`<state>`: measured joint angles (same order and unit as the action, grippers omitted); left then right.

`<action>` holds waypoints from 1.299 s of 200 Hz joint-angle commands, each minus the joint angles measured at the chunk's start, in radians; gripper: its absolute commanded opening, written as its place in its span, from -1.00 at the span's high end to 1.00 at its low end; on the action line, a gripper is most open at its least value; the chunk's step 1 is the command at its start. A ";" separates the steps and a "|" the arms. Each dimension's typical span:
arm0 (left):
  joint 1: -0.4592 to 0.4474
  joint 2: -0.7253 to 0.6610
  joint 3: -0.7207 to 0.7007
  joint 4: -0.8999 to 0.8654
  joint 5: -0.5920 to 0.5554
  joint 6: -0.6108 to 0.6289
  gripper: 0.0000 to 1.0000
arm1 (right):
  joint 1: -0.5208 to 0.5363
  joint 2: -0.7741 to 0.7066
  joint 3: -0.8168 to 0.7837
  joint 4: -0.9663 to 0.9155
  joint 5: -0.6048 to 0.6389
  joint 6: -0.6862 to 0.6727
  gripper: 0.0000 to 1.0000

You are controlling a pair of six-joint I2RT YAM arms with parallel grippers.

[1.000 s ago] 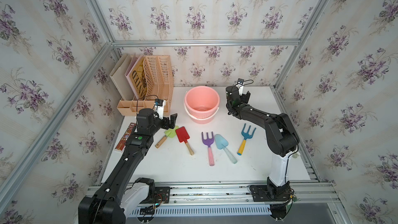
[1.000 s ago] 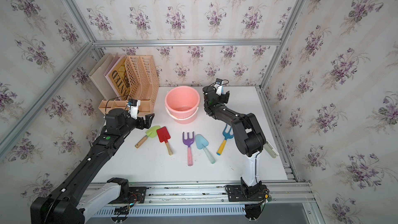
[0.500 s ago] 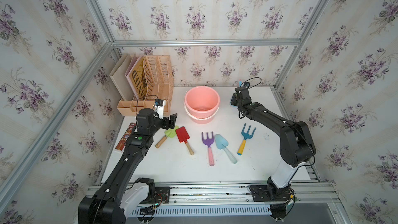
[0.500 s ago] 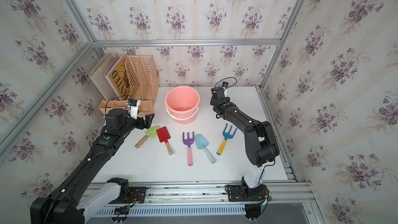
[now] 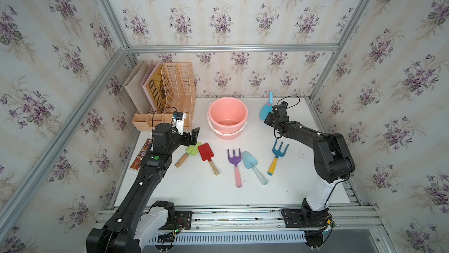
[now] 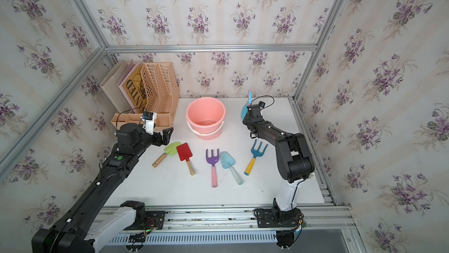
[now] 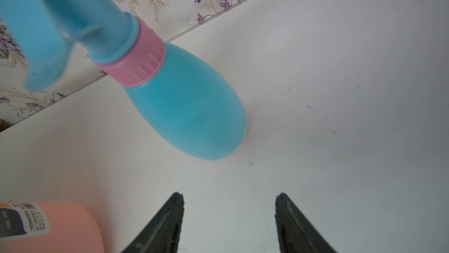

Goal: Organize the gardening tools
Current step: Adjust the gardening tool at the center of the board.

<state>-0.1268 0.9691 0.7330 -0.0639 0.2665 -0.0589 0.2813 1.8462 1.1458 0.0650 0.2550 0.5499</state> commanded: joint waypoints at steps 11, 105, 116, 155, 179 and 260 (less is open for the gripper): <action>0.000 -0.003 -0.003 0.020 -0.006 0.009 -0.98 | 0.001 0.044 0.036 0.078 0.020 0.034 -0.28; -0.002 -0.015 -0.006 0.010 -0.018 0.013 -0.98 | -0.012 0.231 0.235 0.041 0.041 0.018 -0.28; -0.001 -0.013 -0.006 0.010 -0.019 0.014 -0.98 | -0.019 0.245 0.253 0.032 0.044 0.014 -0.28; -0.002 -0.009 -0.006 0.012 -0.017 0.013 -0.98 | -0.041 0.273 0.284 0.017 0.047 -0.004 -0.29; -0.003 -0.006 -0.006 0.012 -0.013 0.011 -0.98 | -0.054 0.280 0.296 0.016 0.042 -0.009 -0.29; -0.010 0.026 0.006 -0.015 -0.023 0.005 -0.98 | -0.017 0.144 0.202 -0.036 -0.018 -0.064 -0.53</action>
<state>-0.1345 0.9886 0.7296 -0.0772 0.2543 -0.0586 0.2455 2.0483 1.3834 0.0608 0.2485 0.5220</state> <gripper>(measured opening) 0.990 0.745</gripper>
